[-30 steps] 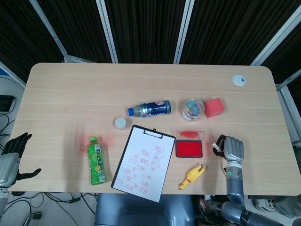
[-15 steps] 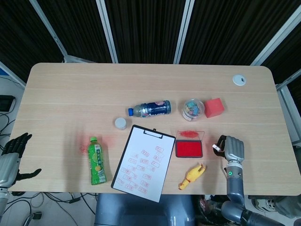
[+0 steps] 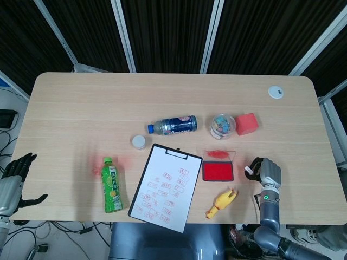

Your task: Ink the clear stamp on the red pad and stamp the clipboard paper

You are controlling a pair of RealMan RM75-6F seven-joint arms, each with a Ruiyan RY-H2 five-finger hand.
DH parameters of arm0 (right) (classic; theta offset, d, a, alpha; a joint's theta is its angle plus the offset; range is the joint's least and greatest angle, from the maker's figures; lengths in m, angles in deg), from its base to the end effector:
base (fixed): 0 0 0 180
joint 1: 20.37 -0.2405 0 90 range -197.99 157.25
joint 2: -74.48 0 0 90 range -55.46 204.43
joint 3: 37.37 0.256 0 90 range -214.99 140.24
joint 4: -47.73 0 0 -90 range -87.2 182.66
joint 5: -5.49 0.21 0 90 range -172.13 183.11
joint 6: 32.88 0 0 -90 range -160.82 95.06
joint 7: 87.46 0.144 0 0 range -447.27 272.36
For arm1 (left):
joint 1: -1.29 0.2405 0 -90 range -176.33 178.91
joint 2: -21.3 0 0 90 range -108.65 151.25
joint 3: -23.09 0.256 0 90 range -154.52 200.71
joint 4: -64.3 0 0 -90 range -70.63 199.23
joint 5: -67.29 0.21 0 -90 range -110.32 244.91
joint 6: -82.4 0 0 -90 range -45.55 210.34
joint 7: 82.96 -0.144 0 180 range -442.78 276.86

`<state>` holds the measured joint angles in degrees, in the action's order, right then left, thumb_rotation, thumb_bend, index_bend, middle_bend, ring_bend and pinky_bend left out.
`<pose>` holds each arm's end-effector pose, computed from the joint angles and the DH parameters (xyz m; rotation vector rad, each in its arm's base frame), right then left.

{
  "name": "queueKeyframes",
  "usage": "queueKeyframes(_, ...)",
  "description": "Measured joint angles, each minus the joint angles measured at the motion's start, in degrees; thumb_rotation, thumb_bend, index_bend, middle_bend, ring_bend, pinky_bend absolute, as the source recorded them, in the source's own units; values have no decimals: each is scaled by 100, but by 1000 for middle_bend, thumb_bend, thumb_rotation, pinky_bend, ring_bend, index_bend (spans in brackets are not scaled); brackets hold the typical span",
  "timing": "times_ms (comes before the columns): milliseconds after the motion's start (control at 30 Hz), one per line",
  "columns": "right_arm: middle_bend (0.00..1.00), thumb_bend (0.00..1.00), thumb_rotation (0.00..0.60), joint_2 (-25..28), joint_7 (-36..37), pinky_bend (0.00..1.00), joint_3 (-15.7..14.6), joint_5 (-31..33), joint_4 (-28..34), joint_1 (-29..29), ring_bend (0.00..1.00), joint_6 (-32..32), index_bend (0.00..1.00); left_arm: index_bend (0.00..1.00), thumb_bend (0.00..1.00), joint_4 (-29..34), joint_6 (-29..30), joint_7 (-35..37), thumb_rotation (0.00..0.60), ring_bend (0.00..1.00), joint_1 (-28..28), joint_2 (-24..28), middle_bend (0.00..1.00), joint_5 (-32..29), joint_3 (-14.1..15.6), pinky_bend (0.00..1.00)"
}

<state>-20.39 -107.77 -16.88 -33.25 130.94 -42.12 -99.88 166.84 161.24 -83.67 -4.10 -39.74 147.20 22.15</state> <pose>-0.2832 -0.2917 0.0009 0.9900 -1.4726 0.7326 -0.2990 0.1718 0.1453 -1.3553 -1.1391 -0.8544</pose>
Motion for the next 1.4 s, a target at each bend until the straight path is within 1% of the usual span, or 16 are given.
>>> queueKeyframes(133,667,320,600,47,-13,834,67,209,78,-14,695,24,871,0,7,-4,-1,-12,600,0,-1,-1,0,6,2,0)
queueKeyframes(433,624,268,600,77,8,834,27,271,134,-51,652,3,815,0,8,-1,4,-20,600,0,4,-2,0,10,6,0)
queueKeyframes(833,593,266,600,121,-53,834,-7,413,220,-108,640,-37,772,0,8,-1,11,-3,600,0,10,6,0,32,13,0)
queueKeyframes(1400,508,263,600,214,-129,834,-39,529,393,-178,611,-106,647,0,8,9,6,-1,600,0,12,19,0,48,24,0)
